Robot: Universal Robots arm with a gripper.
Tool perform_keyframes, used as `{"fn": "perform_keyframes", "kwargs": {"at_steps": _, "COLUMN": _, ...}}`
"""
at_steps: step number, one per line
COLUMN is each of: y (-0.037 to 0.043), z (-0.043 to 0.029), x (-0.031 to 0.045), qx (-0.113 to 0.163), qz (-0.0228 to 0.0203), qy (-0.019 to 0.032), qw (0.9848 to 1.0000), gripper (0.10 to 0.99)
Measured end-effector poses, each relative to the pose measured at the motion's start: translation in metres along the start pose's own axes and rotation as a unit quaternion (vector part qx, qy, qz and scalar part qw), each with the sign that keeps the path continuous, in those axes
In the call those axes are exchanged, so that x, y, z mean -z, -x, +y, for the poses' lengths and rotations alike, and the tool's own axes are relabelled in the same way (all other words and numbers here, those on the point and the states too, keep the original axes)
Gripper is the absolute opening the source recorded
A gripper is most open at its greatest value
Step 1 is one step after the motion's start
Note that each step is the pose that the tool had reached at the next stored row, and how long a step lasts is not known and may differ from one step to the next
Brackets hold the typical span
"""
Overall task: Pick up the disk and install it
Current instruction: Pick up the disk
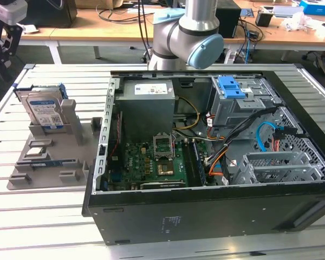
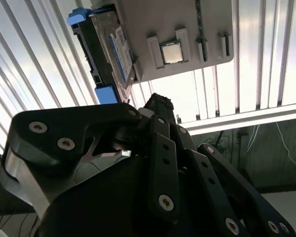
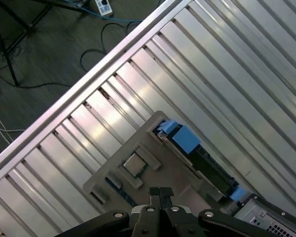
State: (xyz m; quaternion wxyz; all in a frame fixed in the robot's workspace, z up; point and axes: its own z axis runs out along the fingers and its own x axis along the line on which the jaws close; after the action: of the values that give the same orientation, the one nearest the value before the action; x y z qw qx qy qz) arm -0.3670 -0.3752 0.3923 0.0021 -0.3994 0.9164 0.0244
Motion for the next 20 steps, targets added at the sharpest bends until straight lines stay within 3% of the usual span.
{"fn": "perform_keyframes", "kwargs": {"at_steps": 7, "y": 0.0, "z": 0.0, "x": 0.0, "qx": 0.052, "qz": 0.0023, "qy": 0.0012, "qw": 0.9986, "gripper": 0.102}}
{"fn": "perform_keyframes", "kwargs": {"at_steps": 20, "y": 0.0, "z": 0.0, "x": 0.0, "qx": 0.135, "qz": 0.0058, "qy": 0.0032, "qw": 0.9909, "gripper": 0.102}}
